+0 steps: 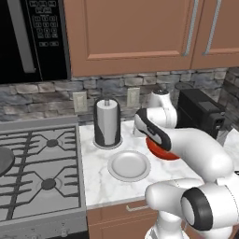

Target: Place the shrimp on the plate and place the onion on the same plate.

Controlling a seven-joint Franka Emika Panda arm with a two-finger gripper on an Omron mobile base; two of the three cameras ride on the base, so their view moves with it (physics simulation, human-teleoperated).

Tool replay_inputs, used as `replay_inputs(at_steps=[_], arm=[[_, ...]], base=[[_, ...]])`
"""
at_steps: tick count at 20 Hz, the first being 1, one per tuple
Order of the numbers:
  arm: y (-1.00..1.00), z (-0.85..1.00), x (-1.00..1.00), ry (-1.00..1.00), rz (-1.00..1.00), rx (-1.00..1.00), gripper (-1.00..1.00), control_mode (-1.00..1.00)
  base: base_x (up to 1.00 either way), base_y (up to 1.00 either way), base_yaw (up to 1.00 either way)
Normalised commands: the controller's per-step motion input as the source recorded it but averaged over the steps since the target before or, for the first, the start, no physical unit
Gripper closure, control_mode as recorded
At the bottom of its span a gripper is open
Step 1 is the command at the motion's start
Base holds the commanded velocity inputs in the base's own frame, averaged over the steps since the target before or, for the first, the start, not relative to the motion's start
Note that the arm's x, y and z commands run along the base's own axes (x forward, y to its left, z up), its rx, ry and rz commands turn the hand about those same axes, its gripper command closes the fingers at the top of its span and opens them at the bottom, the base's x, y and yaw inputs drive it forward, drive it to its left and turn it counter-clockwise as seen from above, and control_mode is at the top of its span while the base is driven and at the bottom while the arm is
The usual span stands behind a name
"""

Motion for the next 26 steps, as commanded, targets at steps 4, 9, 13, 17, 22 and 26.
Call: replay_inputs(at_steps=[4,9,13,17,22,26], arm=[[0.33,-0.11,0.0,0.0,0.0,0.0,1.0,-1.0],[0.32,-0.14,0.0,0.0,0.0,0.0,1.0,-1.0],[0.19,-0.37,0.0,0.0,0.0,0.0,1.0,-1.0],[0.09,-0.44,-0.01,0.0,0.0,0.0,1.0,-1.0],[0.14,-0.32,0.0,0.0,0.0,0.0,1.0,-1.0],[0.09,-0.25,0.0,0.0,0.0,0.0,1.0,-1.0]], base=[[0.0,0.0,0.0],[0.0,0.0,0.0],[0.0,0.0,0.0],[0.0,0.0,0.0],[0.0,0.0,0.0],[0.0,0.0,0.0]])
